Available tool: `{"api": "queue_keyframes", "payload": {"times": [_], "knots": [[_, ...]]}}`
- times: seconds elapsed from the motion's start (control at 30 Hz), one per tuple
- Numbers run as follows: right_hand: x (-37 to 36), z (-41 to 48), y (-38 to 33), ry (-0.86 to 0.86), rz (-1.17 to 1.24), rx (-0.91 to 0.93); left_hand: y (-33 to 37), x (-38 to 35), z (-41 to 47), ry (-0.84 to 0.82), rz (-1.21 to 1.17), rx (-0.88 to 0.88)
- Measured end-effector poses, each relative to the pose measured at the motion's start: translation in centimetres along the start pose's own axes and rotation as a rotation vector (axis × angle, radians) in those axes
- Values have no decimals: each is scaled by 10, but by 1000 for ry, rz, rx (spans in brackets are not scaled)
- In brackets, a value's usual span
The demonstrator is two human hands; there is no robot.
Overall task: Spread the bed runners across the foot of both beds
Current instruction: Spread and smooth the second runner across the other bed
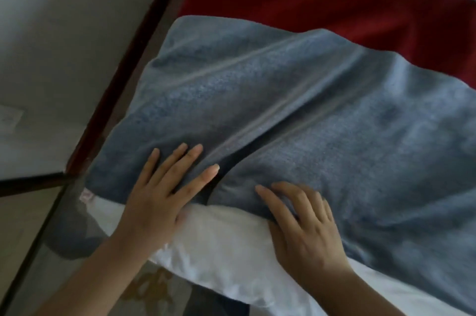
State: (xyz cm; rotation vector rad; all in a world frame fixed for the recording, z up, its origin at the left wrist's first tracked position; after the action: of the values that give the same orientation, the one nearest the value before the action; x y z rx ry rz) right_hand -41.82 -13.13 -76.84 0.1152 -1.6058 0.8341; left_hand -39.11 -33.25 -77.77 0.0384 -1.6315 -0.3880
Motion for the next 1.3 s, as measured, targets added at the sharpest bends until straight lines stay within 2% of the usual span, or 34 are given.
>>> {"api": "queue_keyframes", "payload": {"times": [0.1, 0.2, 0.27, 0.3, 0.4, 0.43, 0.5, 0.57, 0.6, 0.67, 0.7, 0.83, 0.9, 1.0, 1.07, 1.2, 1.3], "knots": [[-9, 38, -38, -50, 84, 111, -25, 21, 10, 48, -28, 28], [-6, 56, -73, -32, 232, 218, -64, 62, 17, 179, 41, 12], [-6, 59, -85, -23, 287, 205, -88, 77, 22, 235, 91, 32], [-10, 60, -87, -56, 296, 176, -96, 75, 22, 201, 78, 53], [-40, 67, -88, -315, 225, 95, -104, 44, 8, -42, -19, 81], [-48, 69, -89, -400, 201, 91, -107, 32, 5, -146, -127, 99], [-53, 78, -88, -463, 225, 51, -115, 9, 12, -339, -323, 181], [-47, 97, -85, -428, 319, -4, -124, -13, 16, -578, -329, 283], [-40, 111, -84, -373, 342, -11, -126, -13, 18, -572, -418, 300], [-30, 142, -83, -256, 308, 19, -126, 15, 35, -309, -689, 280], [-30, 161, -81, -221, 253, 16, -127, 22, 42, -261, -686, 279], [-39, 242, -59, -178, 10, -243, -135, 0, 100, -305, -238, 297], [-44, 281, -53, -172, -9, -318, -139, -3, 127, -216, -215, 361], [-33, 344, -32, -112, -71, -319, -139, -2, 130, -67, -222, 482], [-21, 380, -6, -85, -123, -337, -131, -3, 127, -28, -181, 482], [-24, 425, 27, -149, -235, -443, -129, -7, 123, 35, -121, 492], [-28, 442, 16, -110, -305, -385, -128, -5, 125, 96, -122, 489]]}}
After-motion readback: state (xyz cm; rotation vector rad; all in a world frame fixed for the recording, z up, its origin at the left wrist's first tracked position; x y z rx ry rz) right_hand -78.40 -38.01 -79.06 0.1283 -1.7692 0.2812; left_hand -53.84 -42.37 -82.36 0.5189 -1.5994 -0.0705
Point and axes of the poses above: each hand's wrist, its own z-axis towards the middle knuckle, its own x-axis out of the back of the hand, y = z × x, the point moved 10 cm from there along z, towards the middle knuckle, and after that the axes turned 3 degrees about -y, right-handed, at the moved point
